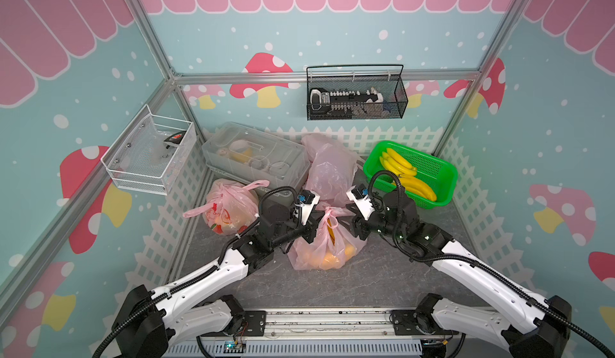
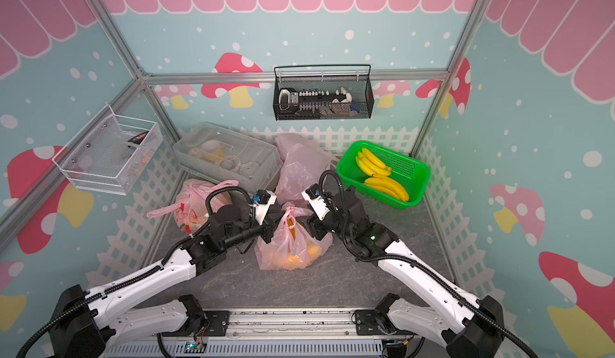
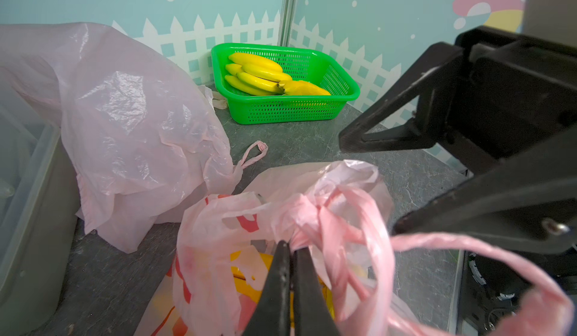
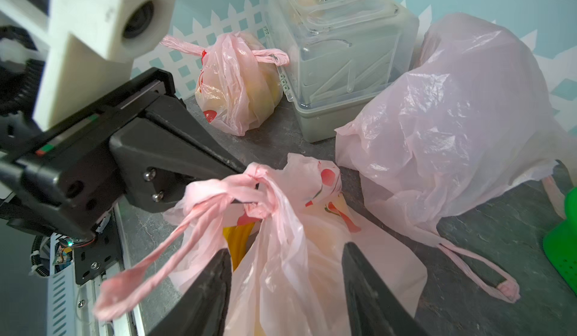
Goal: Place the banana into a plastic bag & tie a knot
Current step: Cross the plastic bag at the center of the board, then tie the plastic bag at the center of the board.
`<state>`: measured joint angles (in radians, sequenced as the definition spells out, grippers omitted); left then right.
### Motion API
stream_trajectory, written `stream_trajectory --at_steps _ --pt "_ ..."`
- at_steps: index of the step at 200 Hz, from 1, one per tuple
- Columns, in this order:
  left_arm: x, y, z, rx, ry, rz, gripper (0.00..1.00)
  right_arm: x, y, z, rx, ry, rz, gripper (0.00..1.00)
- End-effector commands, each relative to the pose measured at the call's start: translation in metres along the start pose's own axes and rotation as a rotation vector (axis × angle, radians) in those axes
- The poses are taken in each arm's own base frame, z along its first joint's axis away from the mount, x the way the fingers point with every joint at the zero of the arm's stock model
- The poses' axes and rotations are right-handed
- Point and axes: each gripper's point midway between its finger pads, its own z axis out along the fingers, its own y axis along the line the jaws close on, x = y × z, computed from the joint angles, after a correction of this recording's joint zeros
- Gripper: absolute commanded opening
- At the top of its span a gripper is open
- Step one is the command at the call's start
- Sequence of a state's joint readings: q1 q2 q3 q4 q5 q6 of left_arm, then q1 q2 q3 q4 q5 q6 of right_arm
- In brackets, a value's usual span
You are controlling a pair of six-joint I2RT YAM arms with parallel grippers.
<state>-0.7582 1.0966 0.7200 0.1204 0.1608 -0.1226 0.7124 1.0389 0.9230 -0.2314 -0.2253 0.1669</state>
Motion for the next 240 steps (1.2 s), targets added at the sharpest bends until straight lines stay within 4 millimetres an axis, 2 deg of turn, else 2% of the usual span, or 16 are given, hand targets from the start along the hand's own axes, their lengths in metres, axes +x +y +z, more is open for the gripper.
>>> stream_trajectory --at_steps 1,35,66,97,145,175,195,211,240 --pt "-0.004 0.003 -0.004 -0.041 -0.013 0.022 0.0 0.005 0.004 -0.015 0.046 0.026 -0.004 0.57" --pt "-0.008 0.007 -0.007 -0.106 -0.03 0.031 0.0 -0.004 0.021 -0.031 0.086 -0.016 0.071 0.58" --pt "-0.008 0.009 -0.007 -0.126 -0.043 0.023 0.0 -0.006 0.026 -0.032 0.103 -0.071 0.198 0.59" --pt "-0.008 0.01 -0.008 -0.135 -0.044 0.021 0.0 -0.014 0.029 -0.035 0.078 -0.122 0.244 0.59" --pt "-0.008 0.008 -0.009 -0.135 -0.049 0.025 0.0 -0.027 0.05 -0.022 -0.047 -0.162 0.322 0.59" --pt "-0.007 0.006 -0.008 -0.125 -0.05 0.029 0.0 -0.023 0.056 -0.007 -0.074 -0.13 0.323 0.56" --pt "-0.008 0.005 -0.007 -0.122 -0.046 0.032 0.0 -0.023 0.06 0.0 -0.093 -0.119 0.32 0.52" --pt "-0.007 0.004 -0.008 -0.117 -0.048 0.034 0.0 -0.021 0.059 0.005 -0.087 -0.1 0.314 0.44" --pt "-0.008 0.004 -0.01 -0.117 -0.054 0.032 0.0 -0.017 0.053 0.007 -0.047 -0.09 0.293 0.17"
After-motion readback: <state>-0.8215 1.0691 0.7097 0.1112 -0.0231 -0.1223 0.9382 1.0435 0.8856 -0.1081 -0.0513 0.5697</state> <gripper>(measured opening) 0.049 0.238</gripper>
